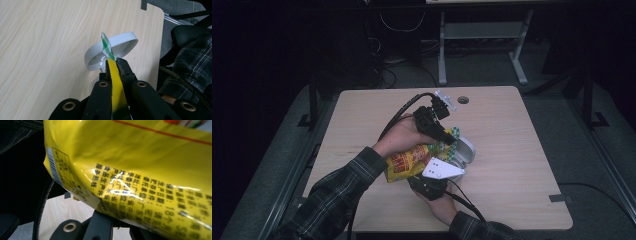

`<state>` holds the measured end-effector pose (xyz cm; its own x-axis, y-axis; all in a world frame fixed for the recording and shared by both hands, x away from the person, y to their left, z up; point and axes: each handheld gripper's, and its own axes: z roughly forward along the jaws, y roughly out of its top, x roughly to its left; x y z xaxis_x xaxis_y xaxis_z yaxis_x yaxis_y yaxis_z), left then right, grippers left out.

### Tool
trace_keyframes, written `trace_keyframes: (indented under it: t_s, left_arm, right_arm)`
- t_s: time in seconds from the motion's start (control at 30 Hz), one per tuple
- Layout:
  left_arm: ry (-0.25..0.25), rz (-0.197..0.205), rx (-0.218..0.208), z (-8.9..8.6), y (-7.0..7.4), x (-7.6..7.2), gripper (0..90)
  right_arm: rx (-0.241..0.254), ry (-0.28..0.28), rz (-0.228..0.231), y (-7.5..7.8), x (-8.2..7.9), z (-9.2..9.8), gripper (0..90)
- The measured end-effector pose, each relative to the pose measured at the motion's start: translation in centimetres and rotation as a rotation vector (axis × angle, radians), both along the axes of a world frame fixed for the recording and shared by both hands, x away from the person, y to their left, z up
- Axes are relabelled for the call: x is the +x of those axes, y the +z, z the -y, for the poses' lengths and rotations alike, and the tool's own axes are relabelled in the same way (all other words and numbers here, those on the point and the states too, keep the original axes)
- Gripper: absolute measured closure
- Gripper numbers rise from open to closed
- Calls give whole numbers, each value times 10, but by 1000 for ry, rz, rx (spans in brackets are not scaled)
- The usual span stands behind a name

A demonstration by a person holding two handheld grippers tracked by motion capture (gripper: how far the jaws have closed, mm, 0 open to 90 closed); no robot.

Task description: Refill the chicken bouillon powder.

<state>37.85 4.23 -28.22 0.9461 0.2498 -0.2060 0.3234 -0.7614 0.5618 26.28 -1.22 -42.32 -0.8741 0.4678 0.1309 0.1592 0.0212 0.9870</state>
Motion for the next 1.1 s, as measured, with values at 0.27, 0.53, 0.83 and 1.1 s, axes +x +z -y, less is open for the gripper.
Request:
trace_keyframes:
  t_s: [0.27, 0.53, 0.83, 1.1]
  left_arm:
    - [-1, -6, 6, 1, -1, 1, 884]
    - [2, -6, 5, 2, 0, 1, 885]
    - [4, -7, 16, 3, 1, 2, 884]
    - [5, -8, 22, 5, 1, 2, 884]
  right_arm:
    - [7, 1, -6, 0, 0, 0, 899]
    - [10, 1, -4, 1, 1, 1, 899]
    - [15, 4, -6, 1, 1, 1, 899]
    - [22, 2, -7, 2, 1, 2, 899]
